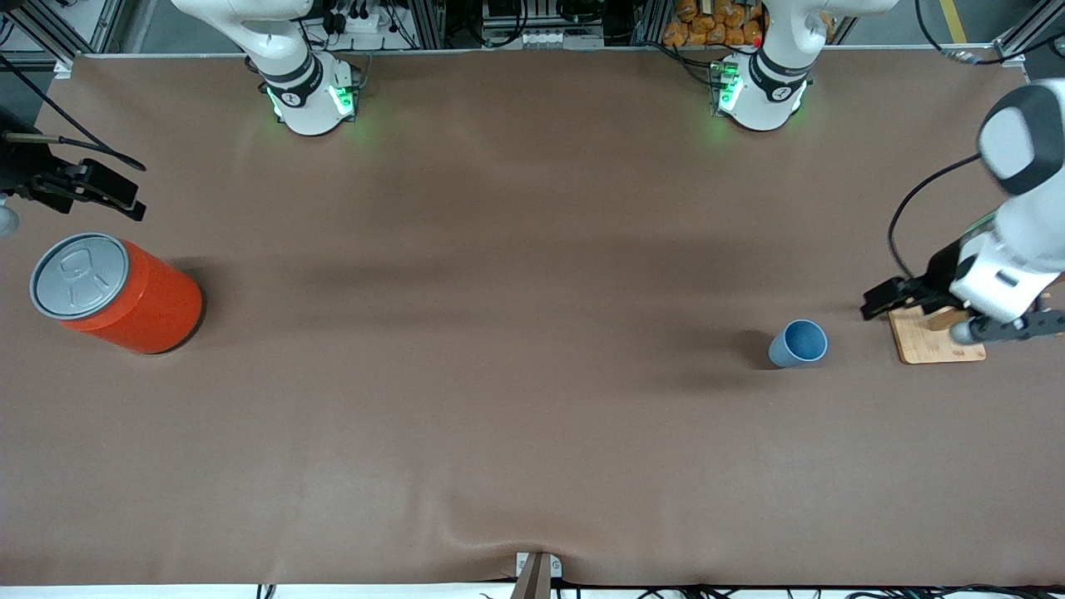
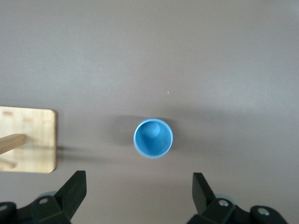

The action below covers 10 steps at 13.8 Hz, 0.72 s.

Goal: Flip cup
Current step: 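Open the left gripper and lift it away from the upright cup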

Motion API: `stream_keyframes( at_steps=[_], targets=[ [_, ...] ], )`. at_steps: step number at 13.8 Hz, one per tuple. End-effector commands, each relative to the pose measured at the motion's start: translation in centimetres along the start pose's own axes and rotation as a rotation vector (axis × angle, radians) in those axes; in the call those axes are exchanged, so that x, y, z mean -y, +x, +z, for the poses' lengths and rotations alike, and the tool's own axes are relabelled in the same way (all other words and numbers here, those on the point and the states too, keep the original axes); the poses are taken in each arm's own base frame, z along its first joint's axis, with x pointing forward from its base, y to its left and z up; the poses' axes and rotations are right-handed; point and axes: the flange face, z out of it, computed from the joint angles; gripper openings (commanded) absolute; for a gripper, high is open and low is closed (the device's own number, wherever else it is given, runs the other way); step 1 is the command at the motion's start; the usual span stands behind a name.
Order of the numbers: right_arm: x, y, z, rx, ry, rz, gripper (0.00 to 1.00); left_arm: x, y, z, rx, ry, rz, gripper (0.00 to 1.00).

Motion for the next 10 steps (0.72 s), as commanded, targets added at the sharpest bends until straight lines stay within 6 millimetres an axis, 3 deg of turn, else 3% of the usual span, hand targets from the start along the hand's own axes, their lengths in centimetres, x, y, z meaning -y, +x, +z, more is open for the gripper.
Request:
stream_keyframes(
  at_steps=[1,4,10],
  targets=[
    [-0.3,0.1,-0.5,0.003,0.002,-0.005,1.00,0.6,-1.5,-3.3,0.033,0.017,0.027,1.00],
    [-0.3,0.1,-0.5,0.003,0.002,-0.006,1.00,-0.5,-2.0,-7.2,0.072,0.068,0.045,1.00],
    [-0.3,0.1,-0.5,0.005,0.002,-0.005,1.00,-4.5,-3.7,-9.4,0.053,0.136,0.114,1.00]
  ],
)
